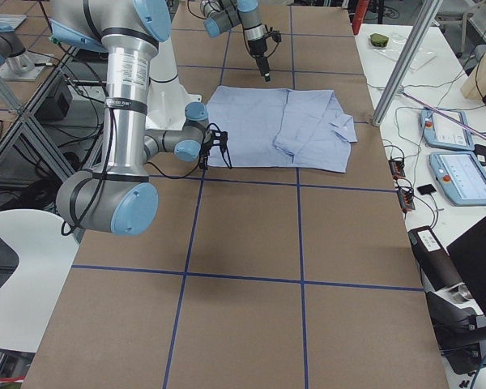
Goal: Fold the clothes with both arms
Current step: 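Move the right gripper to the shirt's side edge near the hem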
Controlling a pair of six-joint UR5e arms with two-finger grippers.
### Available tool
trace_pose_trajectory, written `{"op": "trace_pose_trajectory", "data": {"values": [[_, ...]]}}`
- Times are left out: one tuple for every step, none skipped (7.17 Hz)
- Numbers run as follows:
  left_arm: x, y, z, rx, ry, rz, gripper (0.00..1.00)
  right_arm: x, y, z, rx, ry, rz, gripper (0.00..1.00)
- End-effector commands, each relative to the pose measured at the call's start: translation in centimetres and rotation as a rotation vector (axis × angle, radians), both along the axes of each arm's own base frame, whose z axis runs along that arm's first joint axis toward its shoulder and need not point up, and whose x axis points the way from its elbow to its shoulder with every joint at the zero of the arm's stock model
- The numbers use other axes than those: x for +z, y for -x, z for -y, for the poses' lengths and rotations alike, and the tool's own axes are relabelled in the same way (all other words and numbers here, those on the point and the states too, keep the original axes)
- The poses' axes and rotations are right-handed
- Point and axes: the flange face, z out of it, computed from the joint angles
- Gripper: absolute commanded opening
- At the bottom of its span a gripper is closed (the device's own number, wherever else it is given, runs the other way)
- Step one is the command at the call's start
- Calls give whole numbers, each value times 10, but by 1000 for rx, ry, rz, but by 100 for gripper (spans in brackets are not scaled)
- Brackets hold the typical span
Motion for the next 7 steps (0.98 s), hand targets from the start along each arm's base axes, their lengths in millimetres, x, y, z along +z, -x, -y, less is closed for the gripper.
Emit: {"op": "trace_pose_trajectory", "data": {"values": [[0, 1, 1, -1, 0, 0, 98, -8, 13, 1, -7, 9, -25, 73], [0, 1, 1, -1, 0, 0, 98, -6, 14, 1, -11, 14, -27, 70], [0, 0, 0, -2, 1, 0, 98, -6, 15, 1, -17, 18, -25, 70], [-1, 0, 0, 0, -1, -3, 98, -5, 14, 2, -17, 20, -27, 70], [-1, 0, 0, -2, -1, -3, 98, -2, 15, 2, -17, 22, -33, 70], [-2, 1, 0, -3, -3, -4, 98, 2, 16, 3, -17, 24, -40, 70], [-1, 1, 1, -3, -1, -3, 98, 2, 14, 7, -12, 33, -41, 70]]}}
